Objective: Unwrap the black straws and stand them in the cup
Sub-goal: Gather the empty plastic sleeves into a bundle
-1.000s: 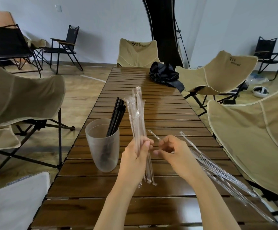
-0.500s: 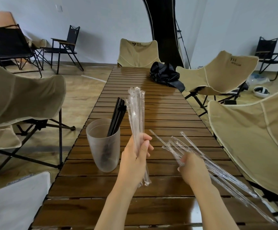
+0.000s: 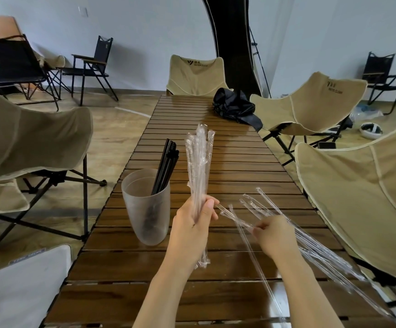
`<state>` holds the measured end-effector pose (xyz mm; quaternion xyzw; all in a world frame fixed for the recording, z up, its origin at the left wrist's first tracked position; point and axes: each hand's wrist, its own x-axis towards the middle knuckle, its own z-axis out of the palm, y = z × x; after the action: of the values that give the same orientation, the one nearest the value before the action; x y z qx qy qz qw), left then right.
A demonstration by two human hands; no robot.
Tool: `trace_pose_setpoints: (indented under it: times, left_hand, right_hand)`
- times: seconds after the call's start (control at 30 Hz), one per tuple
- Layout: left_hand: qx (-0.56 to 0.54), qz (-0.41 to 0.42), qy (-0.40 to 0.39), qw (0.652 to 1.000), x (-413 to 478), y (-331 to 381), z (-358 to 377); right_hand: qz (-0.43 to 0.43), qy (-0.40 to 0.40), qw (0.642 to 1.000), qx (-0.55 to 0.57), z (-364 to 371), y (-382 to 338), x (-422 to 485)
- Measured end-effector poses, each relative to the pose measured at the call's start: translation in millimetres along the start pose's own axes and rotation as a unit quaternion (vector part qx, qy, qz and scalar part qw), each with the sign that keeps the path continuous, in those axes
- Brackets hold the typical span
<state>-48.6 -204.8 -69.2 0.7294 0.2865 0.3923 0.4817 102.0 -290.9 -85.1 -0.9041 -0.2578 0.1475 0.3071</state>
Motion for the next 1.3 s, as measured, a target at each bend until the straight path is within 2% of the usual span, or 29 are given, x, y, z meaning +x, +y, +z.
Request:
trace_pose_setpoints:
  times: [0.33,0.63,1.0,1.3]
  left_hand:
    - [-0.019,-0.009,0.001,1.0,0.5,-4.2,0.5]
    - [-0.007,-0.006,0.016,1.0,0.9,-9.5,1.2]
    - [-0.025,-0.013,0.021,0.999,1.3,-9.9,1.0]
    - [-0.03,0.007,0.001,1.0,0.7,-4.9,0.3]
  right_hand:
    - [-0.038,-0.023,0.977,0.211,-5.4,-15.8,-5.3]
    - [-0.133,-0.081,0.971,0.18,-5.2,-28.4,-10.5]
    - [-0.196,-0.083,0.946,0.246,-10.5,-35.7,-16.0]
    - [-0.249,-0.176,0.927,0.218,-2.5,-34.6,-15.9]
